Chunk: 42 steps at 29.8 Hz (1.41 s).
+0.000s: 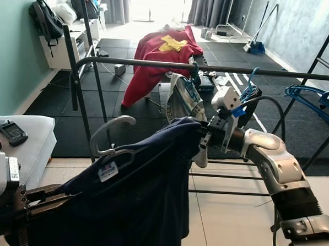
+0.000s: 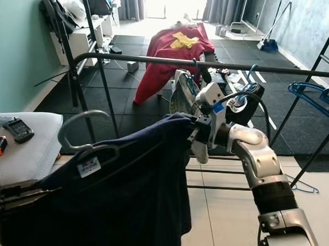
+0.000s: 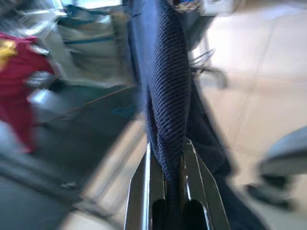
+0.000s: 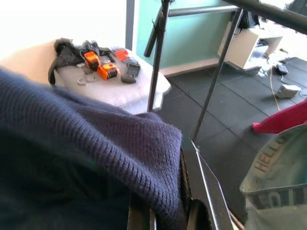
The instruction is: Hang hanger
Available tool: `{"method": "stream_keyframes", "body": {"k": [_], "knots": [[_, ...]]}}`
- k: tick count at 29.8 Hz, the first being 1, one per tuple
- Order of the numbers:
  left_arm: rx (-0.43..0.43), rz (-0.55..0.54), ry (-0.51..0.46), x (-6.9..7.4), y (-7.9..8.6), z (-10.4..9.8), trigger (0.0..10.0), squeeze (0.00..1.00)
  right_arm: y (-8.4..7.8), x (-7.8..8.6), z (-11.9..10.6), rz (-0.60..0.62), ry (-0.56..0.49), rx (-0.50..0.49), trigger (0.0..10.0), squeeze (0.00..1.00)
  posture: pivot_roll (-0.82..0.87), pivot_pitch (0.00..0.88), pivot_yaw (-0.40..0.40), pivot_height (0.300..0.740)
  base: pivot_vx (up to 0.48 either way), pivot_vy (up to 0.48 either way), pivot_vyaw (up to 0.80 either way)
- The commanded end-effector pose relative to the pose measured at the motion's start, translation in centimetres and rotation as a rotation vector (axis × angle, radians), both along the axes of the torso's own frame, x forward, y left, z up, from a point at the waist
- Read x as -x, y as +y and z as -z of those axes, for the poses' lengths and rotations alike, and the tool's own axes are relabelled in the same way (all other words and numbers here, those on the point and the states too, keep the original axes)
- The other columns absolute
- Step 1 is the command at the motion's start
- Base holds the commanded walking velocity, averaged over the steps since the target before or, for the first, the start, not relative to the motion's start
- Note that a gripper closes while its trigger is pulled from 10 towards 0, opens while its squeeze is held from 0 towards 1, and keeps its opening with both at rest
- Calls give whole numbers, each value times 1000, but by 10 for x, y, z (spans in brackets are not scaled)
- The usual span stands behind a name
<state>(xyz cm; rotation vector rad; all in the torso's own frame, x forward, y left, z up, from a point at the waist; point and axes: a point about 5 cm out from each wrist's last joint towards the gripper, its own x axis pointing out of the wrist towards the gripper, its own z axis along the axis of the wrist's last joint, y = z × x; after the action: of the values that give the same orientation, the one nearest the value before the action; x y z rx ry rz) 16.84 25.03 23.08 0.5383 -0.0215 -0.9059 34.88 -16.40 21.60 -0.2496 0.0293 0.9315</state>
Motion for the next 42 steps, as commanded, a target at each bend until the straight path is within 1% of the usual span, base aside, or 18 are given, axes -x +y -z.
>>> {"method": "stream_keyframes", "body": {"k": [1,8,10,16,19,21,22,23,25,26,28,29,30,31,32,34,35,42], "knots": [[-46,-178,-18,-1,34,-4,10000,0,-116,-5,3,654,14,91,0,0,-50,0,-24,740,0,0,0],[4,-115,-51,6,33,-19,10000,0,-111,-4,11,631,23,149,0,0,-51,0,-23,740,0,0,0],[-6,-108,-50,13,44,-26,10000,0,-111,-2,17,620,39,179,0,0,-48,0,-25,740,0,0,0],[8,-111,-70,15,50,-31,10000,0,-115,-2,19,621,40,228,0,0,-48,0,-28,740,0,0,0],[85,-4,-70,25,44,-39,10000,0,-120,-1,23,621,45,274,0,0,-52,0,-32,740,0,0,0],[85,-4,-70,25,44,-39,10000,0,-120,-1,23,621,45,274,0,0,-52,0,-32,740,0,0,0],[115,69,-61,30,39,-43,10000,0,-122,0,23,614,45,279,0,0,-51,0,-33,740,0,0,0],[115,69,-61,30,39,-43,10000,0,-122,0,23,614,45,279,0,0,-51,0,-33,740,0,0,0],[139,141,-54,35,34,-48,10000,0,-120,0,21,583,47,249,0,0,-49,0,-33,740,0,0,0],[145,193,-48,37,31,-52,10000,0,-112,0,17,512,54,157,0,0,-46,0,-35,740,0,0,0],[145,193,-48,37,31,-52,10000,0,-112,0,17,512,54,157,0,0,-46,0,-35,740,0,0,0],[141,225,-40,38,30,-55,10000,0,-102,3,10,402,57,56,0,0,-46,0,-34,740,0,0,0],[115,219,-27,35,33,-55,10000,0,-90,13,-2,208,59,-77,0,0,-43,0,-34,740,0,0,0],[115,219,-27,35,33,-55,10000,0,-90,13,-2,208,59,-77,0,0,-43,0,-34,740,0,0,0],[98,204,-18,32,35,-54,10000,0,-82,23,-14,61,43,-164,0,0,-43,0,-34,740,0,0,0],[98,204,-18,32,35,-54,10000,0,-82,23,-14,61,43,-164,0,0,-43,0,-34,740,0,0,0],[79,191,-8,29,36,-52,10000,0,-80,30,-24,-39,28,-227,0,0,-44,0,-34,740,0,0,0],[79,191,-8,29,36,-52,10000,0,-80,30,-24,-39,28,-227,0,0,-44,0,-34,740,0,0,0]]}}
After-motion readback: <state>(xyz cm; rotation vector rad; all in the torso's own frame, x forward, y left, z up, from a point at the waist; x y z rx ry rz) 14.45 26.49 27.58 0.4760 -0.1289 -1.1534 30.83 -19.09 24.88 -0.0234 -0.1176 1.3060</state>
